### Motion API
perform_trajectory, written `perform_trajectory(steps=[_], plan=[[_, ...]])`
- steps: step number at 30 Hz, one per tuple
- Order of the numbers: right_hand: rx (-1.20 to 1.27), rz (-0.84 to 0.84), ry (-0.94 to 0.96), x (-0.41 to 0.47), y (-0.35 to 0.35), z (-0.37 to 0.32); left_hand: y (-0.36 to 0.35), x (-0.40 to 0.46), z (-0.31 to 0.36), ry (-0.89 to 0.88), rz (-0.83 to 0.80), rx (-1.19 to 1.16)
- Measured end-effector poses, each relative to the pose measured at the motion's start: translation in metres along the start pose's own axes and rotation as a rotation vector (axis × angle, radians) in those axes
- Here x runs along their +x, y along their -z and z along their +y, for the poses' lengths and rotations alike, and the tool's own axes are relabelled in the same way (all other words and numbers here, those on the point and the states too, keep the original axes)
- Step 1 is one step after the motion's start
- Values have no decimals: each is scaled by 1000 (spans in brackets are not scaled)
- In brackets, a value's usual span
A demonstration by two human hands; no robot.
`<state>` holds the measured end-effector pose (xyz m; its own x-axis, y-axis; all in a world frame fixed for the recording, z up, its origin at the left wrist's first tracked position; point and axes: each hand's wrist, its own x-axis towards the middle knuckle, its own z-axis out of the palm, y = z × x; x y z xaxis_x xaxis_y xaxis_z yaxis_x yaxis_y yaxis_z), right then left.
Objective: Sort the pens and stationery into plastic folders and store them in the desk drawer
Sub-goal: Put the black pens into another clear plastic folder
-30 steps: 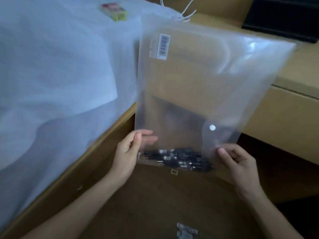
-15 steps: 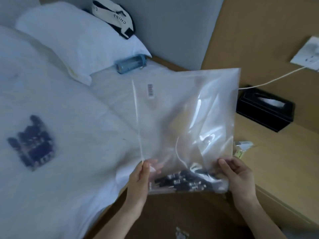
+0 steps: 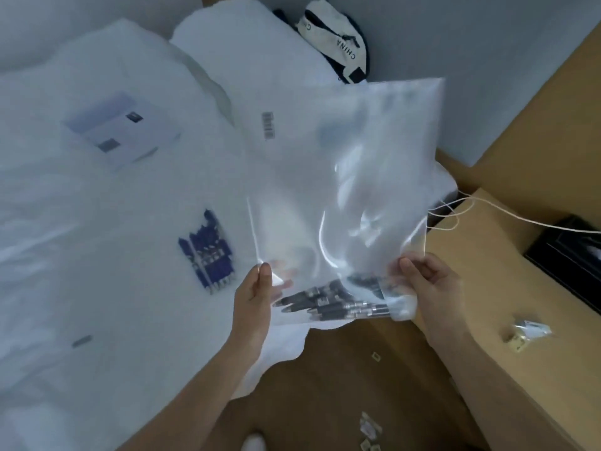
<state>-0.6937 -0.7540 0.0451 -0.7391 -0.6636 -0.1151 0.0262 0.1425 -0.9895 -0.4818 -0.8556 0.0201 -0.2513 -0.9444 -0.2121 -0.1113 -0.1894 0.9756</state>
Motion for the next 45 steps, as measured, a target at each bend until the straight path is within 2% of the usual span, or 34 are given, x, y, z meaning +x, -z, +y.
perform_trajectory(steps=[11,18,22,28,32,35,37,41,45], plan=[[-105,-241,12,16,-133,-5,101,17,-19,127,233,-193],[-226,-418,65,34,-205,-14,130,10,-39,216,310,-411],[-302,-519,59,46,-242,-9,141,8,-49,237,362,-446],[-385,-462,68,48,-290,2,132,-4,-64,324,418,-486],[-642,-471,179,46,-323,-1,100,-10,-71,459,411,-672],[-878,-466,397,42,-349,-5,72,-7,-72,574,381,-857],[-935,-513,528,37,-365,-3,58,-2,-71,616,359,-917],[-938,-658,624,23,-389,10,47,12,-78,664,285,-897],[-996,-819,669,9,-395,23,53,25,-90,705,232,-740]])
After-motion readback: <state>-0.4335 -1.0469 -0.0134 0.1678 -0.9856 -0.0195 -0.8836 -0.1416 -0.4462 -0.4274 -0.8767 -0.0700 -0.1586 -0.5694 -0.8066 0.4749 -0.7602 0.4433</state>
